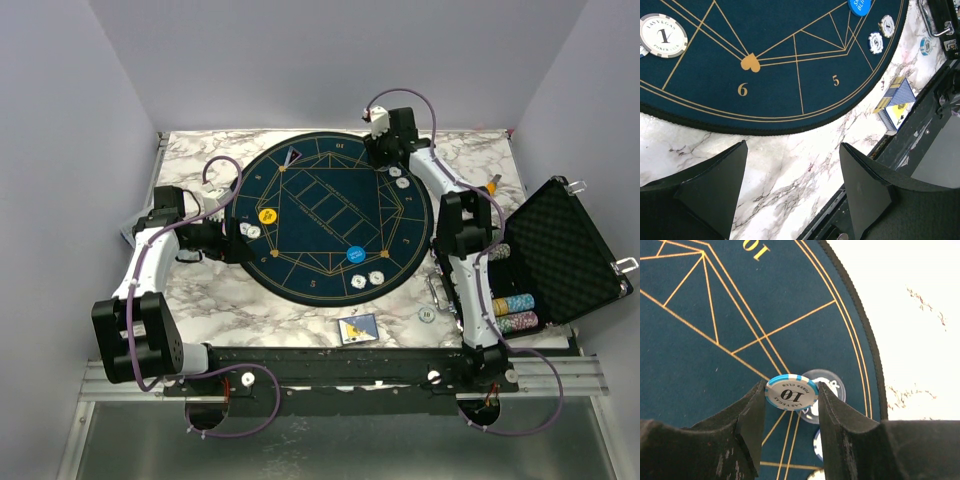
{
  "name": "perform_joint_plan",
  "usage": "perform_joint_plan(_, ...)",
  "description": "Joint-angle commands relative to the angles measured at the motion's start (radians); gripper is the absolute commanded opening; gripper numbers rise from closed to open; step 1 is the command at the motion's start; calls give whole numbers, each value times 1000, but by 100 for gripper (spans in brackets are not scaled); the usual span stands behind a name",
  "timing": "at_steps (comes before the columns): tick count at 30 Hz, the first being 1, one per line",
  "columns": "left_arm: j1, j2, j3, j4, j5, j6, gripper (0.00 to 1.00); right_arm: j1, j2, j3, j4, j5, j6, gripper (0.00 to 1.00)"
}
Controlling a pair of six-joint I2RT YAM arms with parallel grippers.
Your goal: Distribute texas hold em gaming equipment
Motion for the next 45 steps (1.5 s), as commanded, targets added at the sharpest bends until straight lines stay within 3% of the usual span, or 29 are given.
perform_joint_plan(1, 6, 13, 20, 3, -2, 12, 77, -5, 71, 65, 87, 9, 26, 27)
perform_joint_plan(19, 7, 47, 29, 3, 0, 14, 77, -5, 176, 127, 172, 7, 8, 31)
perform_joint_plan(23, 7, 48, 31, 3, -2, 12, 77, -6, 185, 136, 178, 14, 9, 40)
perform_joint_plan(26, 7, 48, 29, 4, -4, 11, 76, -6, 169, 136, 174, 9, 25, 59)
perform_joint_plan(27, 7, 48, 29, 3, -4, 12, 77, -5, 158, 136, 171, 3, 29, 61)
perform_joint_plan(30, 8, 52, 30, 4, -4, 14, 77, -5, 109, 139, 151, -18, 42, 66)
perform_joint_plan(36, 10, 39, 26, 3, -2, 14, 77, -5, -61, 126, 51, -72, 30, 68)
perform_joint_plan(45, 13, 8, 14, 4, 14, 18, 77, -5, -444, -170, -319, -196, -149, 68)
